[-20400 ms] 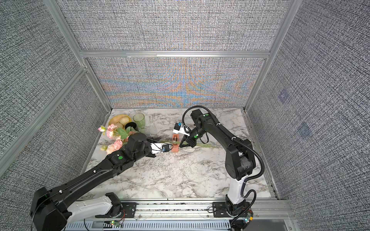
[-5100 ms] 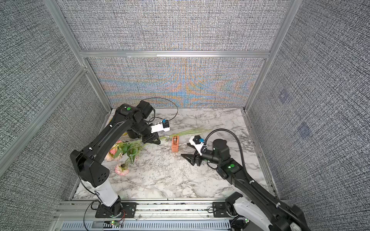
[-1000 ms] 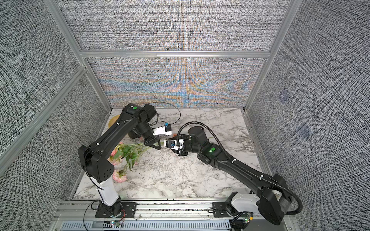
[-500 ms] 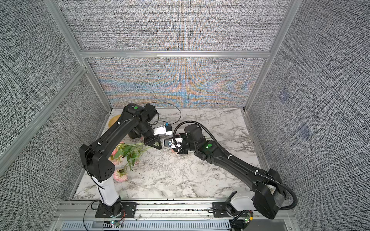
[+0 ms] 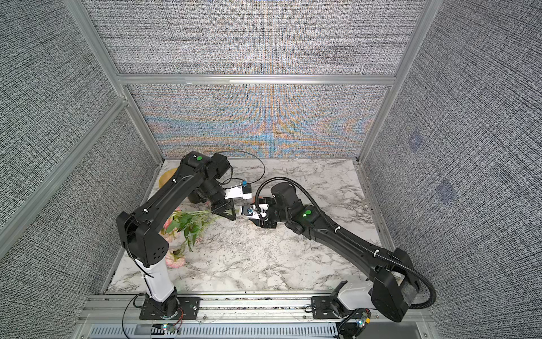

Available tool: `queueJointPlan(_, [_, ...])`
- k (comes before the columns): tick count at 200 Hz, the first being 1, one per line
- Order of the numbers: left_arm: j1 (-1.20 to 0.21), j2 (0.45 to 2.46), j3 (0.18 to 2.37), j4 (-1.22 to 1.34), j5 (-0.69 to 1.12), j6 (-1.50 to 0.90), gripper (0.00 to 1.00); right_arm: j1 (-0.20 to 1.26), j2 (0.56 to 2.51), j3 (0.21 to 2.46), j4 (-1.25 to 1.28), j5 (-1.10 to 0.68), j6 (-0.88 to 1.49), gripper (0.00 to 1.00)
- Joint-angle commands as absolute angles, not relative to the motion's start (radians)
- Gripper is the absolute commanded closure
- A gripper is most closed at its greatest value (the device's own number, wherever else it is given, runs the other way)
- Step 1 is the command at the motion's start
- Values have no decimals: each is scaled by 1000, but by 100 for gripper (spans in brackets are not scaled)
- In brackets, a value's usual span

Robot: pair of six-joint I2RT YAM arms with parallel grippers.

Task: Wrap bouquets with tape
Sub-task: Wrap the tape around the bouquet.

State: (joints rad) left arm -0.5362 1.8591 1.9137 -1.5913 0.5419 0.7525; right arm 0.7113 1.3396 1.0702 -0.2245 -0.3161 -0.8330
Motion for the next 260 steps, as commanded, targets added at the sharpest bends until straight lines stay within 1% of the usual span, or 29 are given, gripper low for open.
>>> queueJointPlan(1, [-537,1850,1903,-1602,553,762,100,679,1310,1075,-266,-315,-805,42])
queueJointPlan(16, [-535,1850,1896,-1599,552,762,100,658,1272,1060,-268,-299,-805,36])
queueJointPlan(43, [-536,1855,1902,-1599,548,761,100,625,1202,1036,-277,-280,-810,34])
queueJointPlan(51, [-536,1856,1905,-1599,549,761,100,626,1180,1029,-284,-301,-818,34])
queueJointPlan(57, [-536,1856,1905,-1600,550,761,100,627,1161,1021,-289,-360,-825,35])
queueJointPlan(68, [-536,1858,1908,-1600,550,761,100,631,1127,1002,-260,-448,-818,37])
queueJointPlan(78, [-536,1859,1911,-1601,554,761,100,640,1106,937,-196,-516,-791,40])
queueJointPlan(100, [-536,1863,1912,-1601,560,758,100,668,1122,892,-50,-578,-735,49])
queueJointPlan(125, [-536,1868,1917,-1605,564,758,100,706,1197,947,-56,-567,-761,57])
queueJointPlan(158, [-536,1871,1921,-1610,567,759,100,726,1255,980,-29,-510,-770,57])
queueJointPlan(197, [-536,1877,1936,-1619,574,763,100,727,1335,1040,-74,-420,-800,57])
queueJointPlan(232, [-536,1890,1952,-1626,575,764,100,732,1390,1076,-127,-409,-829,57])
queueJointPlan(260, [-537,1893,1960,-1626,581,764,100,742,1411,1091,-160,-352,-833,58])
